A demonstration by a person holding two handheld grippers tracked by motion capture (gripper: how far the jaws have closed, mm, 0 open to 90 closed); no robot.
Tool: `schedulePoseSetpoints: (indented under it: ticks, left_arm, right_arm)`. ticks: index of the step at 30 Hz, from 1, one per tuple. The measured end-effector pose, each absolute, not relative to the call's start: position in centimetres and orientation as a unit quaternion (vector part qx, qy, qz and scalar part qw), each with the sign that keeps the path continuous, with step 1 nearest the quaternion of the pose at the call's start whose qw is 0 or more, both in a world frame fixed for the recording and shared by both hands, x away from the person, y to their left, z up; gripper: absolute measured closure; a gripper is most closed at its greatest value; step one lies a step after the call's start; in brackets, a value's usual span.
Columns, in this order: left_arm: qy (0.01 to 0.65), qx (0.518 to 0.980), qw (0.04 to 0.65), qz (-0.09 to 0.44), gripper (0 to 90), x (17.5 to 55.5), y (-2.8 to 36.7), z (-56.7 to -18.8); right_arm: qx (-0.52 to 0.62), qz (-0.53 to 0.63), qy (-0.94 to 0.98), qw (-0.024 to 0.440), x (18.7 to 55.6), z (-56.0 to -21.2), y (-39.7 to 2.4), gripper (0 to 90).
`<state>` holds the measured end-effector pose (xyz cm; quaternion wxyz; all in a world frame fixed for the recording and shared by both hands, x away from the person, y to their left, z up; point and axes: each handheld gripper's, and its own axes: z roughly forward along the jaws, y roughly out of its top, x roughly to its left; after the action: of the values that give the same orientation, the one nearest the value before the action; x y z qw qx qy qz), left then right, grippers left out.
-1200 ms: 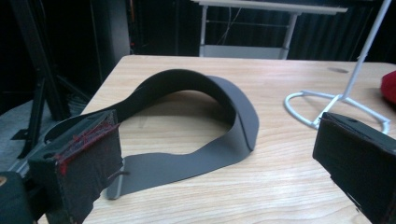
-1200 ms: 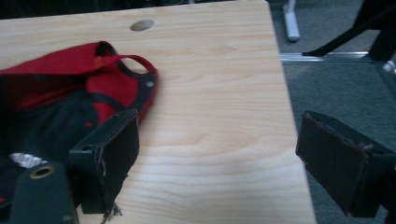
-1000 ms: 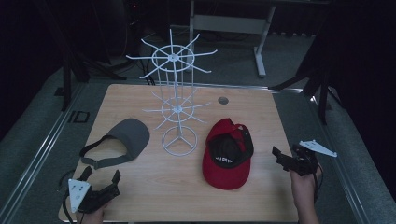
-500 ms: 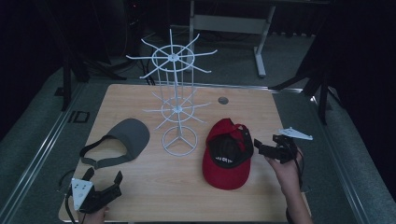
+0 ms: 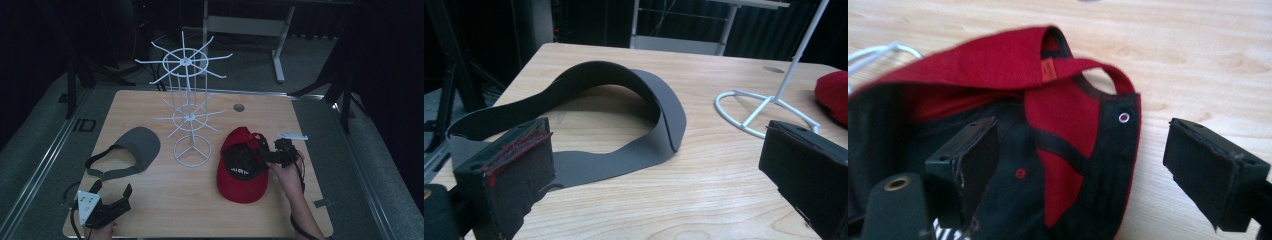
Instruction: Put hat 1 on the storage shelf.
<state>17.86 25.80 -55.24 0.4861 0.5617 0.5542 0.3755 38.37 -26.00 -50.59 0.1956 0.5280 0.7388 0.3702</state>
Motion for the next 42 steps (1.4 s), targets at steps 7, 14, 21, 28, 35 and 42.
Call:
schedulePoseSetpoints:
  ticks: [7, 14, 21, 28, 35, 42]
  left_arm:
    - [0.557, 0.56, 0.488, 0.372, 1.5, 17.9, 25.9, -55.3]
    - [0.554, 0.562, 0.49, 0.37, 1.5, 17.9, 25.8, -55.3]
    - [0.556, 0.562, 0.49, 0.367, 1.6, 18.0, 25.9, -55.3]
    - [0.556, 0.563, 0.489, 0.367, 1.6, 18.0, 25.8, -55.3]
    - [0.558, 0.562, 0.49, 0.364, 1.6, 17.9, 26.0, -55.3]
    - [0.558, 0.562, 0.49, 0.364, 1.6, 18.0, 25.9, -55.3]
  right_arm:
    - [0.539, 0.342, 0.748, 0.181, 39.5, -52.8, -25.4, 15.6]
    - [0.54, 0.32, 0.759, 0.176, 39.7, -54.2, -25.2, 28.3]
    - [0.525, 0.309, 0.774, 0.174, 39.6, -54.6, -25.1, 43.2]
    - [0.508, 0.299, 0.786, 0.188, 39.2, -54.6, -24.5, 59.6]
    - [0.497, 0.291, 0.791, 0.205, 38.8, -54.1, -23.9, 83.9]
    - [0.489, 0.335, 0.774, 0.221, 37.9, -52.8, -24.3, 84.4]
